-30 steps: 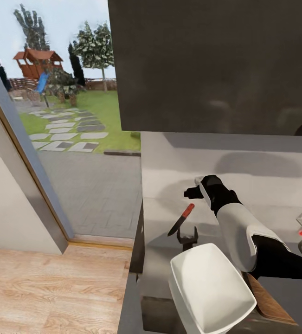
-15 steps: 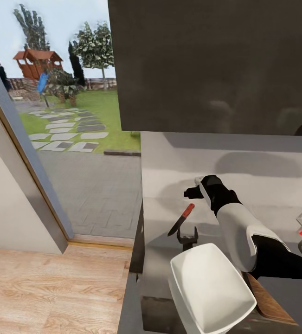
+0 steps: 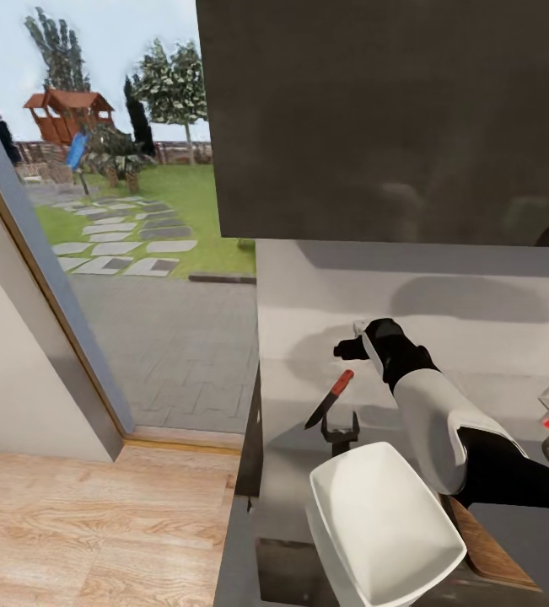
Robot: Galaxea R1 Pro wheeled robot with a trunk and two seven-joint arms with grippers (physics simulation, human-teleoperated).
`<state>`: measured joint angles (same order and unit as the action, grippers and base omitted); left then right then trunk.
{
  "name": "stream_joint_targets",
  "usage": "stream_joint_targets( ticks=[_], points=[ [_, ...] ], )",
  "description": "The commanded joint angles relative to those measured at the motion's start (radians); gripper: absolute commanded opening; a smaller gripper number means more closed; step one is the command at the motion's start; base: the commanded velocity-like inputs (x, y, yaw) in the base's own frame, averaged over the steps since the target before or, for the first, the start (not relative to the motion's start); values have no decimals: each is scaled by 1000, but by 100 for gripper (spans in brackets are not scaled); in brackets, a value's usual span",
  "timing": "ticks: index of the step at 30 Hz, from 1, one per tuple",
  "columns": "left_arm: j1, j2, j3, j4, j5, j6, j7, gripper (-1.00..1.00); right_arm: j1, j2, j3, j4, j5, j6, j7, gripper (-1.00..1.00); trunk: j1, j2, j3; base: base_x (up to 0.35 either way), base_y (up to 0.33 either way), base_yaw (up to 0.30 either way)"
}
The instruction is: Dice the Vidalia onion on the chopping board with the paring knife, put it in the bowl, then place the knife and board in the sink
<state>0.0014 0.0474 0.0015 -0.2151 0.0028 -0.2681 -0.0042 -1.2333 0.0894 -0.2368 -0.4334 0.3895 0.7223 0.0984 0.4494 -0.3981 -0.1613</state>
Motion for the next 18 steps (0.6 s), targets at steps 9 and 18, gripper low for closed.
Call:
stream_joint_targets(
  ticks=[9,18],
  points=[
    [0,0,0,-1,1,-2,0,100,-1,0,-7,2,11,2,7,100,1,-2,-2,0,0,0],
    [0,0,0,-1,1,-2,0,100,0,1,-7,2,11,2,7,100,1,-2,-2,0,0,0]
  ],
)
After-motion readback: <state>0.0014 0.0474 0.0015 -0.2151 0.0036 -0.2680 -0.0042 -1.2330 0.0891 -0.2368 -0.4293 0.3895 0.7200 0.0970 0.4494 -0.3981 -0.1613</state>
